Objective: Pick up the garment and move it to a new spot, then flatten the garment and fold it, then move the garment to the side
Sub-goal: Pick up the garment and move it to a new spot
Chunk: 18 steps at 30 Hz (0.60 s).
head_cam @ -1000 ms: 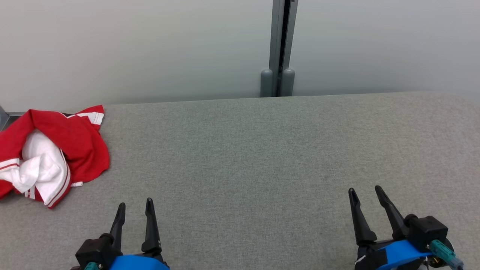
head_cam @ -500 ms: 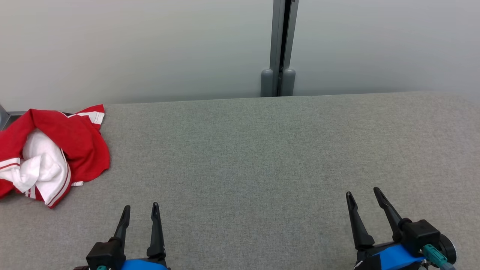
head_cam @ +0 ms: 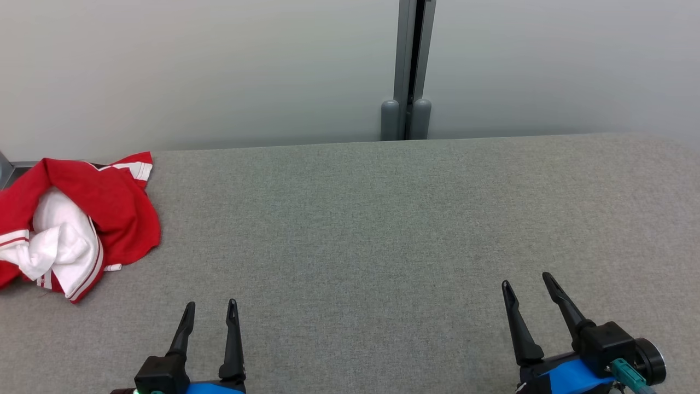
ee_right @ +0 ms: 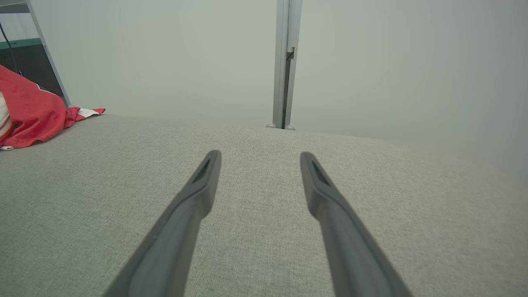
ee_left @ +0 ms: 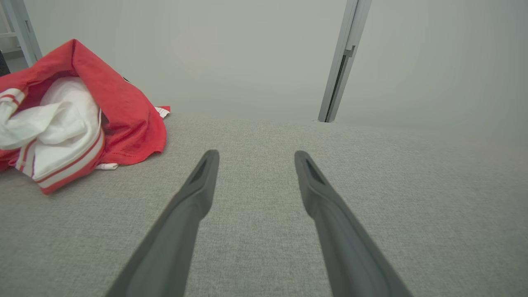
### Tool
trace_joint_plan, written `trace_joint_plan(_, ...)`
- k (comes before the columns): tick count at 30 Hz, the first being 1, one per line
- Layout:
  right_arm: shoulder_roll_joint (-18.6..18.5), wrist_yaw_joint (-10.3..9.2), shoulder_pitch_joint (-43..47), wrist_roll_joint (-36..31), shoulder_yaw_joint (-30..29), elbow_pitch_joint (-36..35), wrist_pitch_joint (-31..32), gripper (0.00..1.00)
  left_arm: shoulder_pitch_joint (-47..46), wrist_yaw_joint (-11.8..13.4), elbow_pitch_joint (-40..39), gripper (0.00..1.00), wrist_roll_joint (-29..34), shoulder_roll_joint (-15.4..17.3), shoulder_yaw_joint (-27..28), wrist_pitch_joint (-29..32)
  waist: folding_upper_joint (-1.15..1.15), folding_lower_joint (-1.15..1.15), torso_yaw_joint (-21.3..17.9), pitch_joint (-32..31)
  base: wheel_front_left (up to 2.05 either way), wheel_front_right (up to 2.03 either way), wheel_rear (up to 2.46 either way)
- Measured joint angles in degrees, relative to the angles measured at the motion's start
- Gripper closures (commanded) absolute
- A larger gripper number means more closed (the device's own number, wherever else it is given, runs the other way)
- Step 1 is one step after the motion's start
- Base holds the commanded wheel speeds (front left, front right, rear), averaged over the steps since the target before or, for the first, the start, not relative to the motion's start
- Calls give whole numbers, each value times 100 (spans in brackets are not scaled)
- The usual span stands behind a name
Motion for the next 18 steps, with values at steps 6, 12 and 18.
trace_joint_plan(6,-1,0,1,12,-1,-12,0,0,0,5,30,0,-12,0,-2,0,0,0,5,2,0,0,0)
trace_joint_plan(12,-1,0,1,49,-2,-12,0,0,0,7,37,0,-14,0,-1,0,0,0,7,1,0,0,0)
trace_joint_plan(18,-1,0,0,78,-22,-9,0,0,0,7,37,0,-35,0,1,0,0,0,10,0,0,0,0)
